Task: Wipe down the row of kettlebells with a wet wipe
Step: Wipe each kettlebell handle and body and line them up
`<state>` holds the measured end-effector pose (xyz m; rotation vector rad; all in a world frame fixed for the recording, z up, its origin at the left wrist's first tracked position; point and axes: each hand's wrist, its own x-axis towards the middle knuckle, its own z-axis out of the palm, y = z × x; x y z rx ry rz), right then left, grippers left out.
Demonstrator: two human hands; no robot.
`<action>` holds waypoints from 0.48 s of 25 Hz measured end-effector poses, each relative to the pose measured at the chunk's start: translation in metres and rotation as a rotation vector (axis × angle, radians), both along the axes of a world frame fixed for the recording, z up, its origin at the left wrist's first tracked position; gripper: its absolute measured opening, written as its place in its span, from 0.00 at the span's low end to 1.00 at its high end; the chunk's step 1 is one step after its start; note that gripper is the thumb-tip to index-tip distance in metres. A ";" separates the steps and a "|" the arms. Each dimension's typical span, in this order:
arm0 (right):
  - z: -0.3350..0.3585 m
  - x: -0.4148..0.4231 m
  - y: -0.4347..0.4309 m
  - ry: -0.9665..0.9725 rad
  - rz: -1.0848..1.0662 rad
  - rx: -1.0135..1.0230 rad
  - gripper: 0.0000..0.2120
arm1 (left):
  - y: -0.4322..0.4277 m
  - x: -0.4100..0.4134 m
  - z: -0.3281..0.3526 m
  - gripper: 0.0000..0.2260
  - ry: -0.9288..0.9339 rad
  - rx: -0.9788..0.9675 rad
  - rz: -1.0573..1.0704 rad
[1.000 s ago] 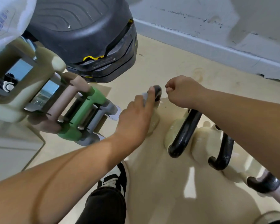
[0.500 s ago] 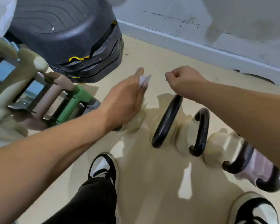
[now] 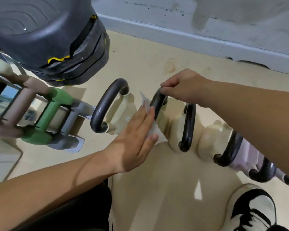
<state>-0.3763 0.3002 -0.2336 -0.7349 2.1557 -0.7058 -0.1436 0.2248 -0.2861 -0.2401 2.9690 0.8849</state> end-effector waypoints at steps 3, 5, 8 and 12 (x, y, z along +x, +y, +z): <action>-0.005 -0.002 0.002 -0.016 -0.025 -0.002 0.12 | 0.003 -0.019 -0.008 0.29 0.048 -0.102 -0.009; -0.008 -0.003 -0.001 -0.025 -0.055 -0.013 0.10 | 0.003 -0.051 -0.006 0.30 -0.021 -0.111 0.058; -0.011 -0.009 -0.007 -0.117 -0.175 0.008 0.08 | -0.012 -0.125 0.001 0.29 -0.305 -0.040 0.265; -0.012 -0.015 -0.004 -0.253 -0.199 0.001 0.11 | -0.009 -0.135 0.004 0.26 -0.346 -0.079 0.373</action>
